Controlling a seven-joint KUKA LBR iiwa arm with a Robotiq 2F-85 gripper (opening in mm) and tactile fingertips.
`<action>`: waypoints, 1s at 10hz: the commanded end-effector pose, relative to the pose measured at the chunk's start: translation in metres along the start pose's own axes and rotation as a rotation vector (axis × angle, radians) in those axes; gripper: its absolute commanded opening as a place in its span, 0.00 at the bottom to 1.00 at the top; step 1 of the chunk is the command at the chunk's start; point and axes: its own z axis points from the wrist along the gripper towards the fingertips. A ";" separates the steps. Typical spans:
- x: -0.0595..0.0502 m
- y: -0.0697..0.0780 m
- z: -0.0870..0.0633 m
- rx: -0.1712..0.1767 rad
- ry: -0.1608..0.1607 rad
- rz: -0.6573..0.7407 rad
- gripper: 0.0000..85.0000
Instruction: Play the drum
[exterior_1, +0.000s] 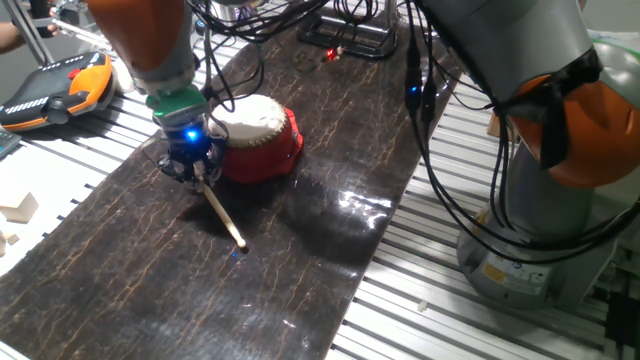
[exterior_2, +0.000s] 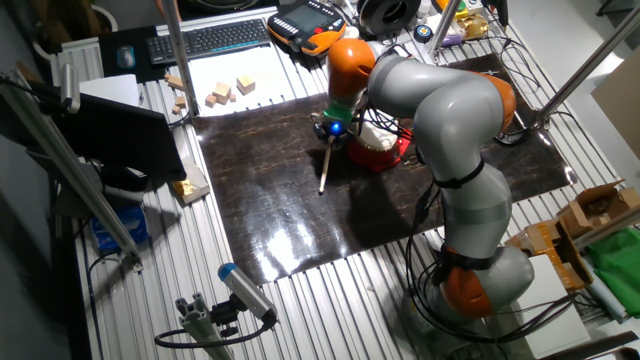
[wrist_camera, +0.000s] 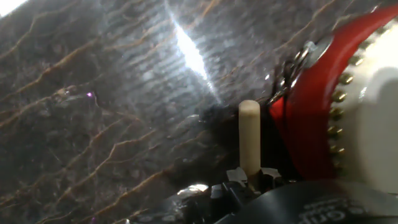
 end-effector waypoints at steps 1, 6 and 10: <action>0.000 0.000 0.001 -0.003 -0.001 0.002 0.13; 0.000 0.000 0.002 0.009 -0.015 0.024 0.22; -0.002 0.001 0.009 0.013 -0.019 0.028 0.28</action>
